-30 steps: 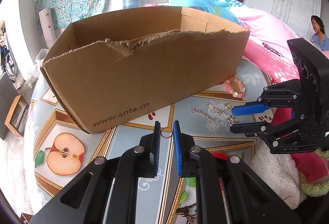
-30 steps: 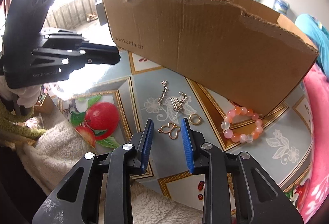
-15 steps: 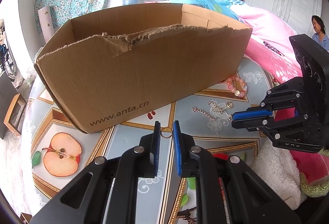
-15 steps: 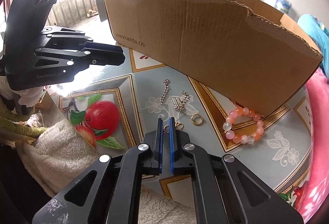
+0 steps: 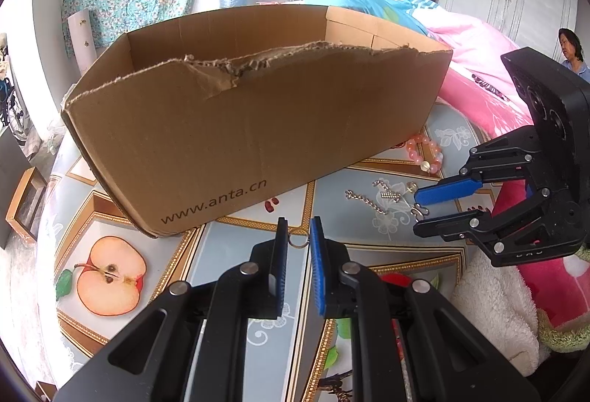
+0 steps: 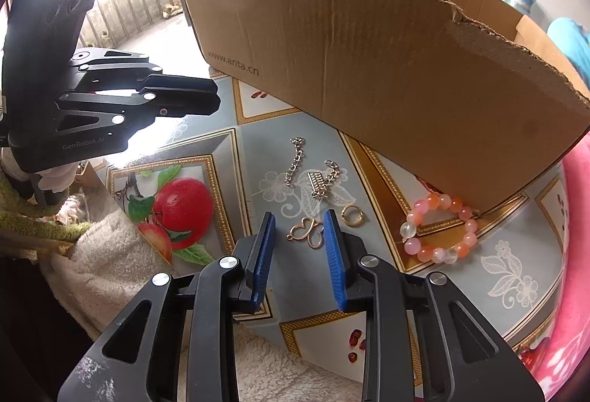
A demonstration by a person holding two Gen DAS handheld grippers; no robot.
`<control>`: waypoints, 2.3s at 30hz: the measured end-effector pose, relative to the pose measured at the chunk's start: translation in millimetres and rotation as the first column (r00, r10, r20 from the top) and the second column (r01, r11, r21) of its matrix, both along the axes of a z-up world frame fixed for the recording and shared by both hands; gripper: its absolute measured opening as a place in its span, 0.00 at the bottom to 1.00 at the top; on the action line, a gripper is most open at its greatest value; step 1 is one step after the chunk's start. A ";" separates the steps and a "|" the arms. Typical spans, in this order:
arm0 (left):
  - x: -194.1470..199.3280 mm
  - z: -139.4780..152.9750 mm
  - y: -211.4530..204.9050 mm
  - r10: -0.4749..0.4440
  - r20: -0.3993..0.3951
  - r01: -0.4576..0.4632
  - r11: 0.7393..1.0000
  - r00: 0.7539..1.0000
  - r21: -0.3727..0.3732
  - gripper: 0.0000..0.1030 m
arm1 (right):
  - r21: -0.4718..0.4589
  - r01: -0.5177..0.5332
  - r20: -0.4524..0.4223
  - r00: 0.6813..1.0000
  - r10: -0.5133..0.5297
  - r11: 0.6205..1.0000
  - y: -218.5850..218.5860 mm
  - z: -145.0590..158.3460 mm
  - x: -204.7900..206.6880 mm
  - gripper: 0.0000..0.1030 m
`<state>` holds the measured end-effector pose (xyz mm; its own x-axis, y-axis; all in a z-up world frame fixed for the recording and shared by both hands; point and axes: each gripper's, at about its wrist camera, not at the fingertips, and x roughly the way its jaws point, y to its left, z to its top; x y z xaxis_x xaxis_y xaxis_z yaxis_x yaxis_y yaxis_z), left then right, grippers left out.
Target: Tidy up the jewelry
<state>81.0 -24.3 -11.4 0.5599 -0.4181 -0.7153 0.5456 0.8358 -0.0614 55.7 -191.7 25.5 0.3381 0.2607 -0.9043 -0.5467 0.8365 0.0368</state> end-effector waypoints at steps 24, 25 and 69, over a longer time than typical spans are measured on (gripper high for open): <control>0.3 -2.5 5.4 0.009 -0.007 -0.009 1.000 1.000 -0.019 0.11 | -0.026 -0.011 -0.072 0.997 0.009 1.000 11.1 2.7 24.3 0.00; 0.5 -2.5 5.7 0.009 -0.006 -0.009 1.000 1.000 -0.020 0.11 | -0.028 -0.010 -0.071 0.997 0.008 1.000 10.5 3.1 24.0 0.00; 15.0 -13.2 -19.8 -0.032 -0.067 0.034 0.999 0.997 0.027 0.11 | 0.127 0.261 0.143 0.950 -0.278 0.957 -35.6 0.1 12.6 0.08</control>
<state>95.9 -44.0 -24.7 0.4967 -0.4151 -0.7622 0.5686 0.8192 -0.0756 68.3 -227.4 25.6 0.5444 0.2308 -0.8065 -0.3075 0.9494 0.0641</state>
